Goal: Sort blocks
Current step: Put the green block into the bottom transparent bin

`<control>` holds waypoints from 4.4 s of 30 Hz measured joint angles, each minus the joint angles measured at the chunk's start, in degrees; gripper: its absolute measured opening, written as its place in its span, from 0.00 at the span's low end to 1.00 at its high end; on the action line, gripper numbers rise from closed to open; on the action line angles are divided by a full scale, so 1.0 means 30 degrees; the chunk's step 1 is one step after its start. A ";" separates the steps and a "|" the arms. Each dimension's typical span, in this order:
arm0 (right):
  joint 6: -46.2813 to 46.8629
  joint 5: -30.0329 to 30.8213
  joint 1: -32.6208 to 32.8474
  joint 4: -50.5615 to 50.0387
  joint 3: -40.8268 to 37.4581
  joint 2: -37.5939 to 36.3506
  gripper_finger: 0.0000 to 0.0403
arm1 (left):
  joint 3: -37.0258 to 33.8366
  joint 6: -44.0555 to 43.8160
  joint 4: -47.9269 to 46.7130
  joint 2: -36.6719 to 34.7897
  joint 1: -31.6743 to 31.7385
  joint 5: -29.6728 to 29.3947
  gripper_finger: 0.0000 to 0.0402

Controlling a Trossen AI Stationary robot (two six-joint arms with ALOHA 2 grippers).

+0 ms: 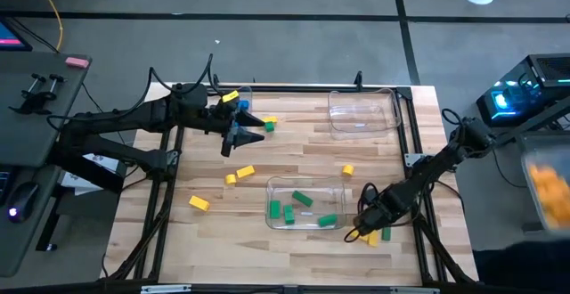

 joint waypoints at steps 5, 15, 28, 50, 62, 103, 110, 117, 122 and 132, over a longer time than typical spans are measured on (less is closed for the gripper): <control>-0.0657 0.1273 -0.0205 -0.0279 0.0448 0.0046 0.00 | 0.0000 0.0015 0.0000 -0.0001 0.0000 0.0000 0.60; 0.0096 0.1322 0.0909 -0.5667 0.3989 0.0082 0.00 | 0.0000 0.0015 -0.0117 0.0002 -0.0007 0.0000 0.60; 0.9175 0.1124 0.3931 -0.3755 0.2445 -0.0270 0.41 | 0.0000 0.0007 -0.0414 0.0002 -0.0007 0.0109 0.60; 0.8977 -0.0497 0.3210 0.2183 -0.2181 -0.0367 0.43 | 0.0000 -0.0505 -0.0625 0.0002 -0.0007 0.0158 0.59; 0.5464 0.1632 0.2237 -0.6967 0.2359 -0.3037 0.25 | 0.0029 -0.0252 0.4451 -0.0227 0.0001 0.2685 0.59; -1.3856 1.3870 -0.6369 -0.5252 1.4647 -0.2840 0.81 | 1.2538 0.4098 -1.8753 1.4055 0.6804 -0.3069 0.60; -1.3837 1.4287 -0.6369 -0.5260 1.4513 -0.2825 0.81 | 1.2684 0.4739 -1.6868 1.8052 0.7060 -0.3174 0.59; -1.2492 1.4044 -0.6318 -0.5233 1.3507 -0.2811 0.81 | 1.2706 0.7057 -1.6240 1.9422 0.6536 -0.3899 0.59; -1.2371 1.4062 -0.6318 -0.5086 1.3359 -0.2803 0.81 | 1.2713 0.8133 -1.6099 2.0112 0.6407 -0.4728 0.59; -1.2379 1.4206 -0.6318 -0.4946 1.3359 -0.2803 0.81 | 1.2706 0.8043 -1.5967 2.1280 0.6375 -0.5160 0.59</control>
